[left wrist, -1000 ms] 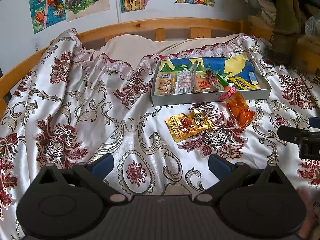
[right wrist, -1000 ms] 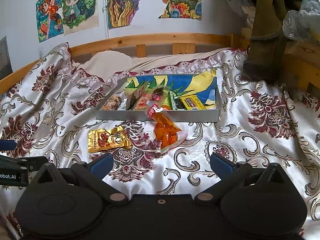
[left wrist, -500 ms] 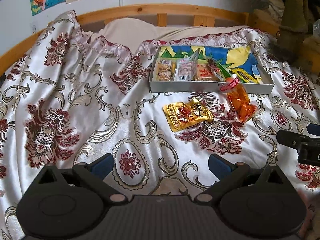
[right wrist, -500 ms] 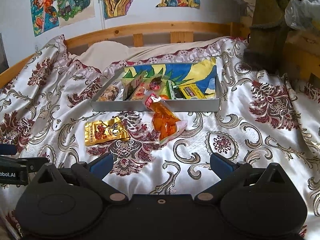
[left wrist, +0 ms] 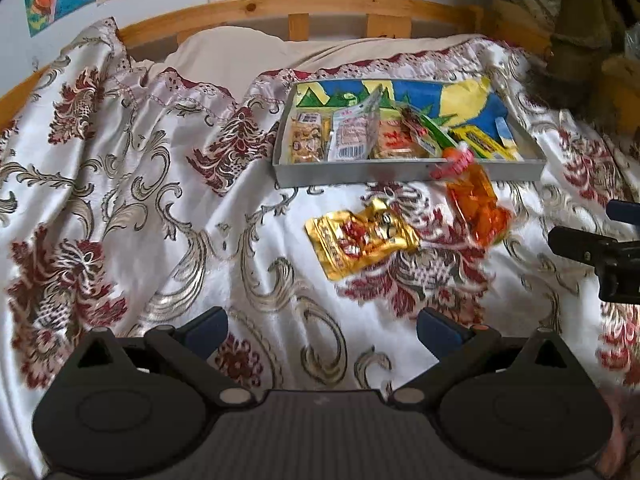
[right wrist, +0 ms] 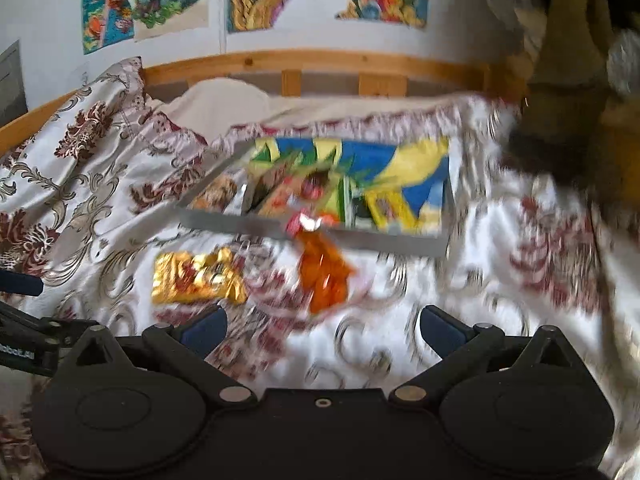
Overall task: Organize snacks
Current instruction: 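Grasp the gold spicy-snack pouch with the left tool while the right tool grasps the orange bag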
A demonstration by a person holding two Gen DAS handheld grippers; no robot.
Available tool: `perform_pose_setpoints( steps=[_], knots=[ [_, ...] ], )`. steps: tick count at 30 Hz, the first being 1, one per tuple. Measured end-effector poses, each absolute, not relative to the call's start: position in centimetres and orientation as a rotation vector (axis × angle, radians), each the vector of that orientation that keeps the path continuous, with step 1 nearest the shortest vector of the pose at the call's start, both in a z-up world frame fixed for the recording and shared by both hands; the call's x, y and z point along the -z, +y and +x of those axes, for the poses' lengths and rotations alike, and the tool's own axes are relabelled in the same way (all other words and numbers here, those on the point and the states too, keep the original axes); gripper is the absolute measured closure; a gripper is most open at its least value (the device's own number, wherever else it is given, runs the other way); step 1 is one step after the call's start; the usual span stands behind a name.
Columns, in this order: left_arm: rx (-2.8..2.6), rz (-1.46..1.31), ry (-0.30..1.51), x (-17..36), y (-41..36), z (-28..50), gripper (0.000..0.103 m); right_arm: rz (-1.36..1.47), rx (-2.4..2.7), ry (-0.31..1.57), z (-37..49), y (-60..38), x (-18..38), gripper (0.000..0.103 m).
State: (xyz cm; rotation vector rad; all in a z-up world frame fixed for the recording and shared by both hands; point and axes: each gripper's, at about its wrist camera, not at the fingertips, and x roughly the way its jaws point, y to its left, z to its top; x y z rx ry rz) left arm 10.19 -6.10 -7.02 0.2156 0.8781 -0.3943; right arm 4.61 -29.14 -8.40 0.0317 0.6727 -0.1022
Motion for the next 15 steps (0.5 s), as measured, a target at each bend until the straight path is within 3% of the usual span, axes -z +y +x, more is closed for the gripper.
perform_pose_setpoints(
  steps=[5,15],
  knots=[
    [0.407,0.225,0.844,7.6,-6.7,12.3,0.000,0.020,0.073,0.670,7.3,-30.9,9.4,0.001],
    [0.522,0.486,0.572,10.2,-11.2,14.2,0.000,0.017,-0.008,0.676,12.5,-32.4,12.4,0.001]
  ],
)
